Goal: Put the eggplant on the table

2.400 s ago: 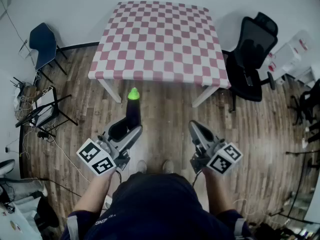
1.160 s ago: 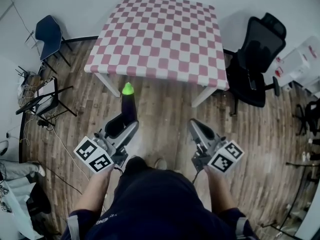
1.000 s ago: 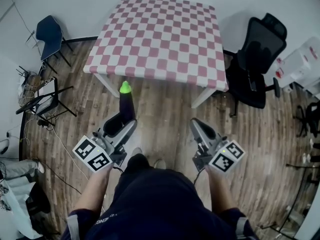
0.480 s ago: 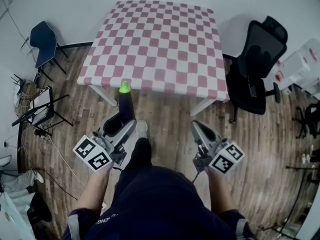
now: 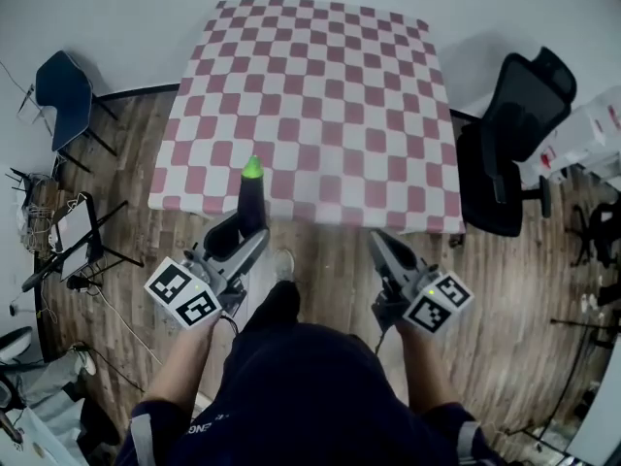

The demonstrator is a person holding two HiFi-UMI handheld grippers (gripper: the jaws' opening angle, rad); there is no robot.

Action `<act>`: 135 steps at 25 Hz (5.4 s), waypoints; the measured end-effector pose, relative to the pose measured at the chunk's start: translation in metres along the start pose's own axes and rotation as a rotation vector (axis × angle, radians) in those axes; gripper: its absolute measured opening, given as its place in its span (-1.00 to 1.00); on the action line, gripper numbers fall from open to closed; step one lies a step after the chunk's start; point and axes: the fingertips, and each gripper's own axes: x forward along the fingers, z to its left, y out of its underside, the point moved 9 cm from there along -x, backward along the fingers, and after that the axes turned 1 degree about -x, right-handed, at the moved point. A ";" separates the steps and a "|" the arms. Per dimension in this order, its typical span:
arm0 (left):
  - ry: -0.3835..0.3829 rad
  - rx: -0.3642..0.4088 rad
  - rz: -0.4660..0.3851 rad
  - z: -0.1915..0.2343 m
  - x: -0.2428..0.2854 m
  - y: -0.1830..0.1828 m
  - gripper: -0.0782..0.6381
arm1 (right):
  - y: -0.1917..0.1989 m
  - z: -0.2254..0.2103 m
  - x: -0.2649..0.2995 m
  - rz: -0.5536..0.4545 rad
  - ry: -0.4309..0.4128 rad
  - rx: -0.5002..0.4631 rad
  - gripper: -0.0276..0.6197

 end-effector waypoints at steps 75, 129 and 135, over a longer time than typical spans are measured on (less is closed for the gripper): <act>-0.293 0.218 1.129 0.173 0.243 0.150 -0.10 | -0.029 -0.169 0.052 0.229 0.150 0.250 -0.86; -0.035 0.080 0.193 0.057 0.111 -0.073 -0.71 | -0.106 -0.055 0.096 0.082 0.061 -0.022 -0.87; -0.029 0.077 0.187 0.053 0.112 -0.073 -0.71 | -0.107 -0.052 0.095 0.092 0.060 -0.033 -0.87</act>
